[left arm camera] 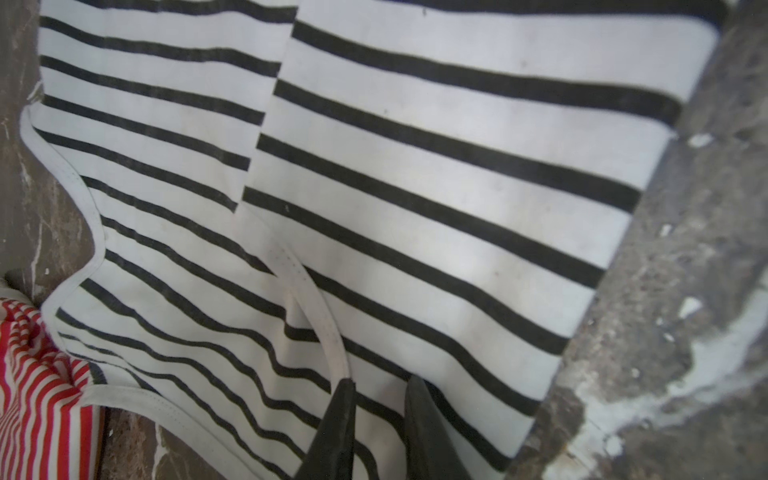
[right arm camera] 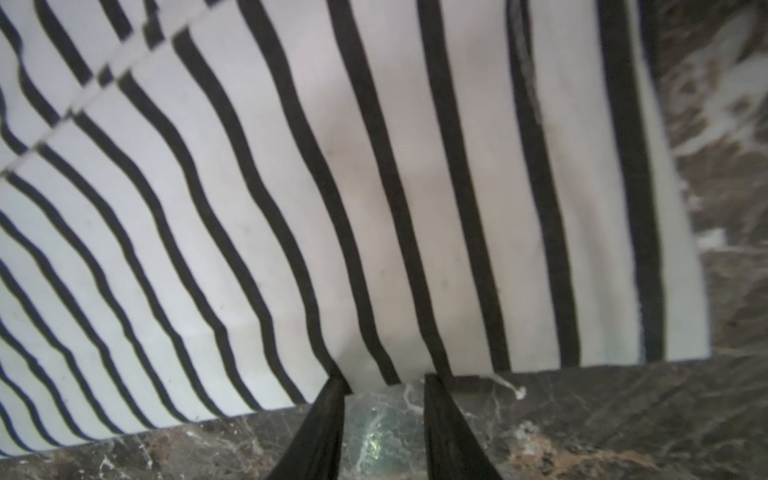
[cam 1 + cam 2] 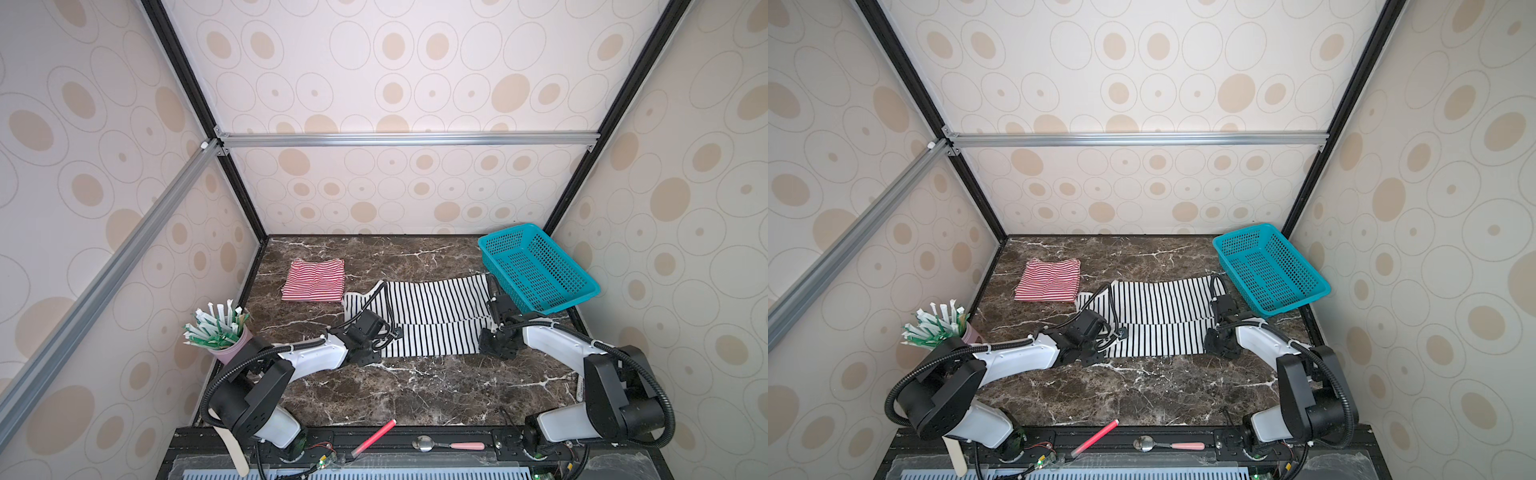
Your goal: Fold and stack the tank tops
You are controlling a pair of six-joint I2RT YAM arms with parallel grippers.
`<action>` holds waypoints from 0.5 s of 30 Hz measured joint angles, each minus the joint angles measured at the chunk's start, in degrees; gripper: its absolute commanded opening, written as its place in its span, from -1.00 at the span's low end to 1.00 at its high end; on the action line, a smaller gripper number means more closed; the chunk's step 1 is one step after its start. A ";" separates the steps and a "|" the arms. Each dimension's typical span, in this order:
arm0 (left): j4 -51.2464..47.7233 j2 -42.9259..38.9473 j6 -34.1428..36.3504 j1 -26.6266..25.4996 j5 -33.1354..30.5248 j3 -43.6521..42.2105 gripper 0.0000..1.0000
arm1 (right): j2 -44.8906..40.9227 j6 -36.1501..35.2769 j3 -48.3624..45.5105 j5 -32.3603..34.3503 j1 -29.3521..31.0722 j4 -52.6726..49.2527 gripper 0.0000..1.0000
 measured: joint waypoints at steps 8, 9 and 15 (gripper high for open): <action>-0.44 -2.38 0.04 0.00 1.31 -2.03 -0.52 | -6.73 3.72 -2.93 0.20 1.92 -4.35 -0.25; -0.76 -2.69 0.04 0.00 1.31 -2.19 -0.51 | -8.09 4.11 -3.13 0.20 2.47 -5.16 -0.21; -4.66 -5.16 -0.07 0.00 2.21 -2.32 -0.37 | -16.35 6.73 -2.93 2.84 3.06 -9.46 -0.06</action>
